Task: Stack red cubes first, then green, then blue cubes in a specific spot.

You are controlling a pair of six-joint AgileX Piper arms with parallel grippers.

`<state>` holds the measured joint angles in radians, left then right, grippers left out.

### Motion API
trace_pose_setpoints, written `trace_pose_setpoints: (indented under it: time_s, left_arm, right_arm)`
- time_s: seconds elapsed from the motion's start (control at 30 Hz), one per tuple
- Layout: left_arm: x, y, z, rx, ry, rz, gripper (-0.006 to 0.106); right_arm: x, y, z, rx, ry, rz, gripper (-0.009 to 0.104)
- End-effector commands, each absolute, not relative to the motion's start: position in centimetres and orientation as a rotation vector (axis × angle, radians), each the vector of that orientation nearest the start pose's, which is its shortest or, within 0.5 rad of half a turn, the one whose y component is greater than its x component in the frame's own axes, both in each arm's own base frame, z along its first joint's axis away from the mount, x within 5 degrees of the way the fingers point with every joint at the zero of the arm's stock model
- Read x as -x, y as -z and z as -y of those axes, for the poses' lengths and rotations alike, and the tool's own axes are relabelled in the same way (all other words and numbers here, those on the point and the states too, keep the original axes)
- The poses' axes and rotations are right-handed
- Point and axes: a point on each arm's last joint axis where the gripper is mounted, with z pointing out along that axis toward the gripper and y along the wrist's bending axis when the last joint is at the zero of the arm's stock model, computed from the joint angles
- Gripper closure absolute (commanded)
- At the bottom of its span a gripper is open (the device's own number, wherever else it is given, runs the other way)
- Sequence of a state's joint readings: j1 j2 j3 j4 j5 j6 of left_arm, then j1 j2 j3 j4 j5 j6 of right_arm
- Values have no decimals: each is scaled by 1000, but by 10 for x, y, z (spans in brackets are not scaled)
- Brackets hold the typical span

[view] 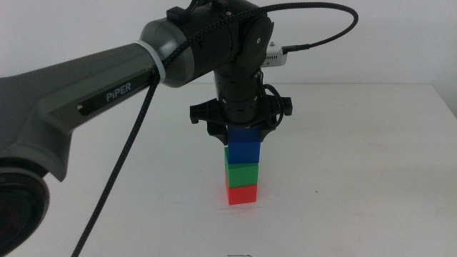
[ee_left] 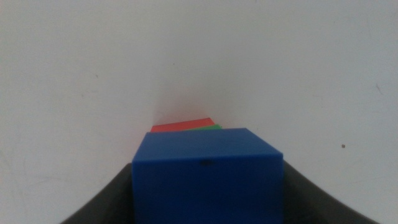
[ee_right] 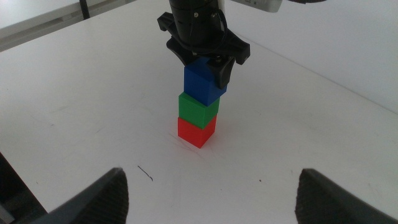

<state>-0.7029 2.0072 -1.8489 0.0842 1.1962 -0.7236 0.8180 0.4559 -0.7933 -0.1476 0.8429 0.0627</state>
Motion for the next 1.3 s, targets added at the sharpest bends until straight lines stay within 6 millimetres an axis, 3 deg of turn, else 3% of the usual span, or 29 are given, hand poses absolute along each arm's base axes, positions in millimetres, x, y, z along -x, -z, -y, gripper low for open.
trace_pose_setpoints:
  time_s: [0.0,0.4,0.43,0.47,0.5,0.8,1.27]
  left_arm:
    - [-328,-308,271,19,251,-2802,84]
    - [-326,-307,272,26,275,-2828,77]
    - [-325,-307,273,28,281,-2834,64]
    - [-325,-307,272,21,276,-2832,31]
    - [-325,-307,272,21,276,-2832,29]
    - [-318,-323,266,23,288,-2820,21]
    - [-282,-404,226,-11,344,-2621,20]
  right_arm:
    - [-55,-382,-42,743,-391,-1765,8]
    - [-55,-382,-42,743,-391,-1765,8]
    - [-55,-382,-42,743,-391,-1765,8]
    - [-55,-382,-42,743,-391,-1765,8]
    - [-55,-382,-42,743,-391,-1765,8]
    - [-55,-382,-42,743,-391,-1765,8]
    - [-55,-382,-42,743,-391,-1765,8]
